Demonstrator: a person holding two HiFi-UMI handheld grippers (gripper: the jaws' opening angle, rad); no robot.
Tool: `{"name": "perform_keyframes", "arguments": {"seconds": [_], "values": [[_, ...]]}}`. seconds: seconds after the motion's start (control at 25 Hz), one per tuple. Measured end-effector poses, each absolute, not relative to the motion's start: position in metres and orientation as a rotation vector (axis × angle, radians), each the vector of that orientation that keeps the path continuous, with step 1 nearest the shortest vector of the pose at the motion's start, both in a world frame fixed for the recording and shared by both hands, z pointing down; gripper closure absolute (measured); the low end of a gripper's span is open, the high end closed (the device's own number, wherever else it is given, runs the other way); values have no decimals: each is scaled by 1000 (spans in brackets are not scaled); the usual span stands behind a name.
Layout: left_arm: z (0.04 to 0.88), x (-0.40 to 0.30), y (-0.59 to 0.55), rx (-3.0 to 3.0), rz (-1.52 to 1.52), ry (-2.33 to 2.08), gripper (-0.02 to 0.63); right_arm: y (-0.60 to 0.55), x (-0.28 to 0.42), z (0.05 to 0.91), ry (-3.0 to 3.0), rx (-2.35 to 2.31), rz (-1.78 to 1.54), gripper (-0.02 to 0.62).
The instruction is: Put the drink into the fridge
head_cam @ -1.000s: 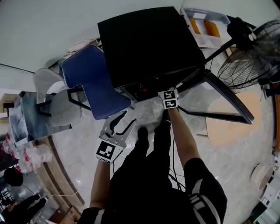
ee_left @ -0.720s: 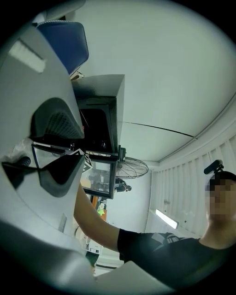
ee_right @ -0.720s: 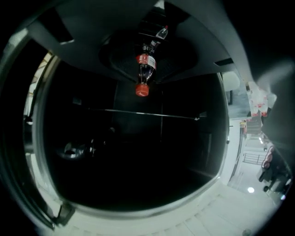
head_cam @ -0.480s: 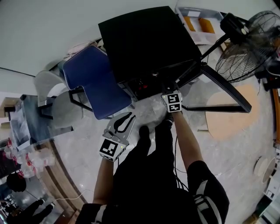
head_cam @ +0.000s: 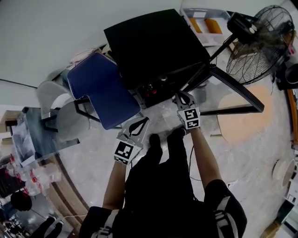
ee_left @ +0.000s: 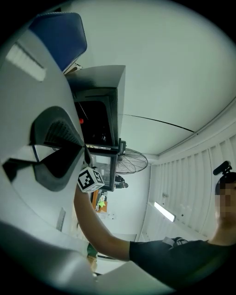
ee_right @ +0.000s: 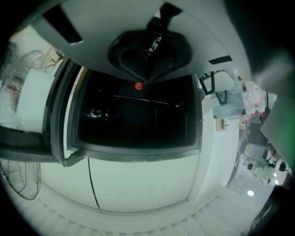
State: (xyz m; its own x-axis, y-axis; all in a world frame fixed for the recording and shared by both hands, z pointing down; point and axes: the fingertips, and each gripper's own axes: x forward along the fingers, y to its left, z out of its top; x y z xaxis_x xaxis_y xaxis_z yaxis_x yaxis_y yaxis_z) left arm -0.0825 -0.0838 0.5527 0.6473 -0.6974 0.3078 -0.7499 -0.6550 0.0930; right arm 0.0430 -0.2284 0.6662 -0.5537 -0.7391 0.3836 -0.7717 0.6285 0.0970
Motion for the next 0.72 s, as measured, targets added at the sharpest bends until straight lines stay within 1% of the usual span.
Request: {"name": "perform_keyframes", "arguments": {"seconds": [0.36, 0.72], "values": [[546, -71, -92, 2675, 335, -1135, 606, -183, 69, 621, -2468, 1190, 141, 594], [534, -60, -87, 2701, 345, -1128, 606, -138, 89, 575, -2496, 1143, -8, 594]]}}
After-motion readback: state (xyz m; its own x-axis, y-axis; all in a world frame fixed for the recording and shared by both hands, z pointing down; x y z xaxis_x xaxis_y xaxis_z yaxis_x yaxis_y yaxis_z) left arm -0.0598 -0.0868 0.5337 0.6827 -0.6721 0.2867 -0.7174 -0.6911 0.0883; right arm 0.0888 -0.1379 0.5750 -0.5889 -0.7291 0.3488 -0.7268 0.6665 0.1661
